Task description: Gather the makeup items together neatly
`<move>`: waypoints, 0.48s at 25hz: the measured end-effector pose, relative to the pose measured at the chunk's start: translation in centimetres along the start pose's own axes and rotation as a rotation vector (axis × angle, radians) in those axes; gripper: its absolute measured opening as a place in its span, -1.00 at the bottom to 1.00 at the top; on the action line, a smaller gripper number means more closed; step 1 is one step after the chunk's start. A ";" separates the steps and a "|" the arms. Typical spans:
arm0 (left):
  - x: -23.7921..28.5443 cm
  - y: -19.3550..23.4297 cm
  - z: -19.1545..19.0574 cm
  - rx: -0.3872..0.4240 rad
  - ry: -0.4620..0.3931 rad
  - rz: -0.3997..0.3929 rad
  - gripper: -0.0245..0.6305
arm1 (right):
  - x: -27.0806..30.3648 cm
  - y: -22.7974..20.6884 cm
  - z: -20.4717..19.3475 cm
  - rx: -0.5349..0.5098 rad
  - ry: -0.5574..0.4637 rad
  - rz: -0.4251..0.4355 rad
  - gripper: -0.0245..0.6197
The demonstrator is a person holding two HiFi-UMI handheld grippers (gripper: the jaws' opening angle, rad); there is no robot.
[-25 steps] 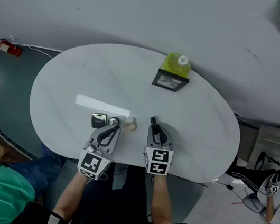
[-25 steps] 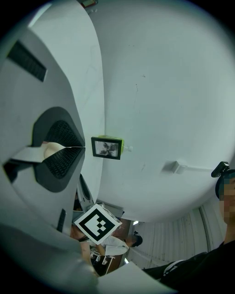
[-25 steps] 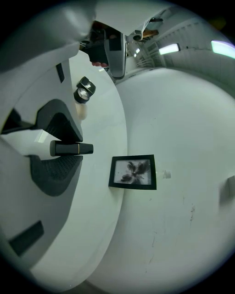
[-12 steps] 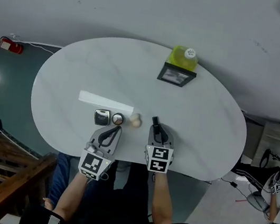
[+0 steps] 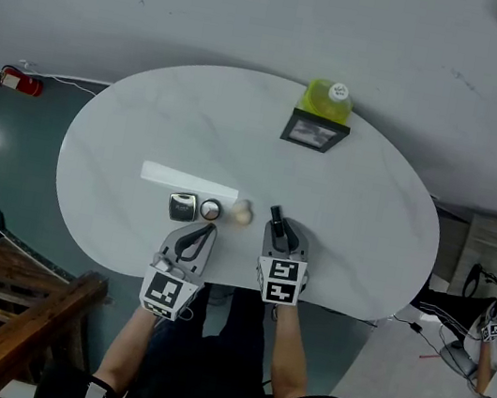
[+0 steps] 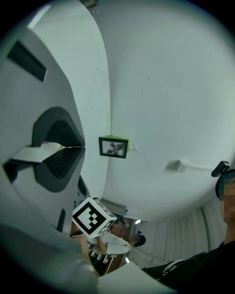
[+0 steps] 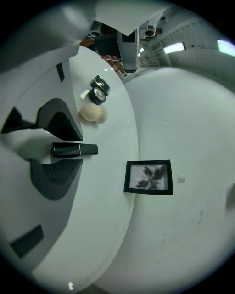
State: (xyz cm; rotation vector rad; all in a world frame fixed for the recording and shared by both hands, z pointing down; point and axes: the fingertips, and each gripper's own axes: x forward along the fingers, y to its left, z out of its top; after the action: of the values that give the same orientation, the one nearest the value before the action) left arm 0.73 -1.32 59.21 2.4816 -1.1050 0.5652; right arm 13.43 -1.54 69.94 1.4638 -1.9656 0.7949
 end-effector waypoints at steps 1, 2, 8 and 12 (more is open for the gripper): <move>-0.1 0.0 0.1 0.000 0.000 0.003 -0.86 | 0.0 0.3 0.1 0.003 -0.009 0.014 -0.51; -0.2 0.0 0.2 0.001 -0.001 0.005 -0.86 | -0.1 0.5 0.3 0.009 -0.018 0.028 -0.39; -1.0 0.0 0.7 0.007 -0.012 0.013 -0.86 | -1.3 1.1 1.4 0.009 -0.052 0.039 -0.27; -1.6 -0.2 1.1 0.014 -0.028 0.009 -0.86 | -2.3 1.2 2.8 0.005 -0.085 0.033 -0.27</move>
State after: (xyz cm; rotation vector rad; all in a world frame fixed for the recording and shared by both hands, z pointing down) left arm 0.16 -0.73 57.44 2.5049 -1.1268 0.5435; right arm 12.56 -1.86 66.24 1.4937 -2.0575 0.7632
